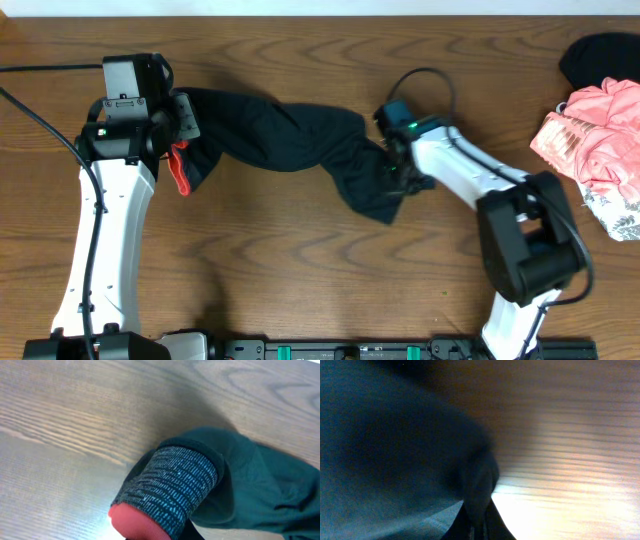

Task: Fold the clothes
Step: 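Stretch the leggings between both grippers and lay them flat on the table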

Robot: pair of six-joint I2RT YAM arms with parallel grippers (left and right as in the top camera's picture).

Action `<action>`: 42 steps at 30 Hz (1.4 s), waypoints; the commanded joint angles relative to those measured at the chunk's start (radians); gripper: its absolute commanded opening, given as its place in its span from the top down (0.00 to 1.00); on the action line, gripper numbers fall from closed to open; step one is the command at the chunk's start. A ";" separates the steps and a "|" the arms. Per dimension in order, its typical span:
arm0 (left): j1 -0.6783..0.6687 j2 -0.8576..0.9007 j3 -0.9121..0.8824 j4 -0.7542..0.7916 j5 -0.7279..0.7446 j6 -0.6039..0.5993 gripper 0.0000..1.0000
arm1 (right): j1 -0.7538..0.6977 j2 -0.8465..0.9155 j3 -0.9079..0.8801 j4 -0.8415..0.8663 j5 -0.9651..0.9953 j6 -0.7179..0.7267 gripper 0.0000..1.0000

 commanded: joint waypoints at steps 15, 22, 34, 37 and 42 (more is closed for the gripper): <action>0.005 0.004 0.003 0.209 -0.011 0.002 0.94 | -0.543 -0.326 0.250 -0.070 0.121 -0.020 0.99; 0.005 0.004 0.003 0.198 -0.011 0.002 0.94 | -0.560 -0.322 0.250 -0.077 0.106 -0.051 0.99; 0.005 0.011 0.003 0.239 -0.011 0.002 0.94 | -0.560 -0.318 0.250 -0.096 0.107 -0.051 0.99; 0.005 0.011 0.003 0.128 -0.011 0.002 0.94 | -0.560 -0.318 0.250 -0.122 0.107 -0.056 0.99; 0.005 0.011 0.003 -0.080 -0.011 -0.002 0.93 | -0.560 -0.315 0.245 -0.200 0.107 -0.058 0.99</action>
